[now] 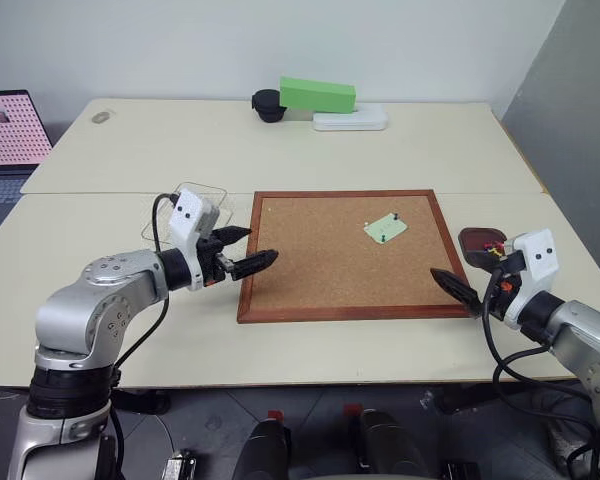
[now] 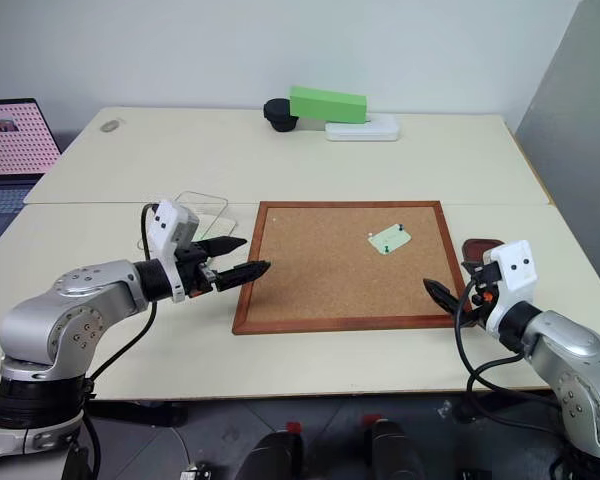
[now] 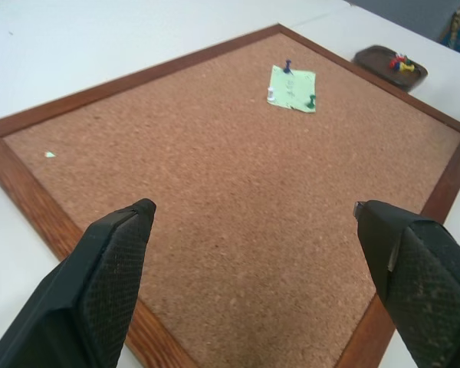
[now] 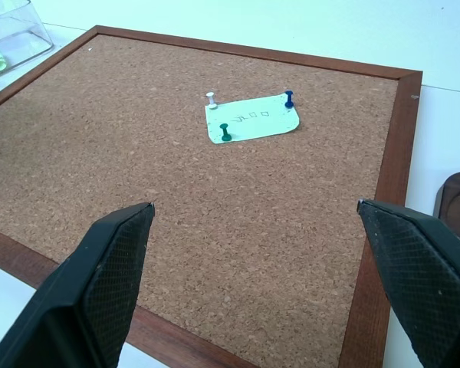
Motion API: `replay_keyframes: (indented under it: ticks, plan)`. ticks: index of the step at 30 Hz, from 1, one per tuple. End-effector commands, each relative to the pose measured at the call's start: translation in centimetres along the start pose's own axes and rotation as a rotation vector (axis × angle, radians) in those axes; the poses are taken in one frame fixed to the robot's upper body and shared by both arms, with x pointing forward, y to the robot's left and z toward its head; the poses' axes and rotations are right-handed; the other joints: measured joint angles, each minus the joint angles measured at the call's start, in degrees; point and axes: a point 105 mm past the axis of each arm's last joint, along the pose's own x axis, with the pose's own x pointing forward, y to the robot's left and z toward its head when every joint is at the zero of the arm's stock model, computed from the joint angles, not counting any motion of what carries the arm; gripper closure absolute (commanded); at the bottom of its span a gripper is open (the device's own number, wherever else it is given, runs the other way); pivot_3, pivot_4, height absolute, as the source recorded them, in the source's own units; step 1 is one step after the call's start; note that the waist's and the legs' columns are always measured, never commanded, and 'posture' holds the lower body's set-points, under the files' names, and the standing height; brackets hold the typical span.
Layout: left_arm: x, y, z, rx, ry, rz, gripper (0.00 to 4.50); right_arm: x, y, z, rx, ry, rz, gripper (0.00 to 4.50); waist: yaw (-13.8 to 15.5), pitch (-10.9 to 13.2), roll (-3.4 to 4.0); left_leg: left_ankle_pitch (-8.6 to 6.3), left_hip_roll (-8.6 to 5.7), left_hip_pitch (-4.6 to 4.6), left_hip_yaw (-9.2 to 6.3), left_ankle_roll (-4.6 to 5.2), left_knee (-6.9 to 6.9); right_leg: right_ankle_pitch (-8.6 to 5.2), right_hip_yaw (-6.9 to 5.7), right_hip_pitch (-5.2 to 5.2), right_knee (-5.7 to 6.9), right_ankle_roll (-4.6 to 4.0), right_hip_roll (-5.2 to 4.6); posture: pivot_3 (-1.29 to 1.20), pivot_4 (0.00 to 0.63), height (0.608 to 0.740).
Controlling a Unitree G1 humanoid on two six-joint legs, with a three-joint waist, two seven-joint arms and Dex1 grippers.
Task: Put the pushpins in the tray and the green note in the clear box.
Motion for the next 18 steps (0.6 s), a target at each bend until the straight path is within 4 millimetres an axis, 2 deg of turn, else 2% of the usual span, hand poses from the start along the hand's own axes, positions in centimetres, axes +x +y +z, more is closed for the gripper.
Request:
replay_keyframes:
  ticks: [1,14,18]
  plan:
    - [-0.14,0.50,0.74,0.048,-0.026,0.021,0.07,-0.69,0.57,1.64,-0.026,-0.061,0.029,0.00,0.00,0.00,0.00,0.00,0.00,0.00,0.00,0.00,0.00,0.00,0.00,0.00,0.00,0.00,0.00,0.00,0.150,0.740]
    - [0.27,0.02,0.93,0.047,-0.043,-0.001,0.07,-0.27,0.92,2.24,-0.036,-0.099,0.040,0.00,0.00,0.00,-0.01,0.00,0.00,0.01,0.01,0.01,0.01,0.00,0.01,0.00,0.01,0.01,0.00,0.00,0.150,0.740]
    - [0.26,-0.13,0.90,0.034,-0.052,-0.014,0.07,-0.15,0.41,2.49,-0.030,-0.131,-0.003,0.00,0.01,0.00,-0.01,0.00,0.00,0.00,0.01,0.01,0.01,0.00,0.01,0.00,0.00,0.01,0.00,0.00,0.150,0.740]
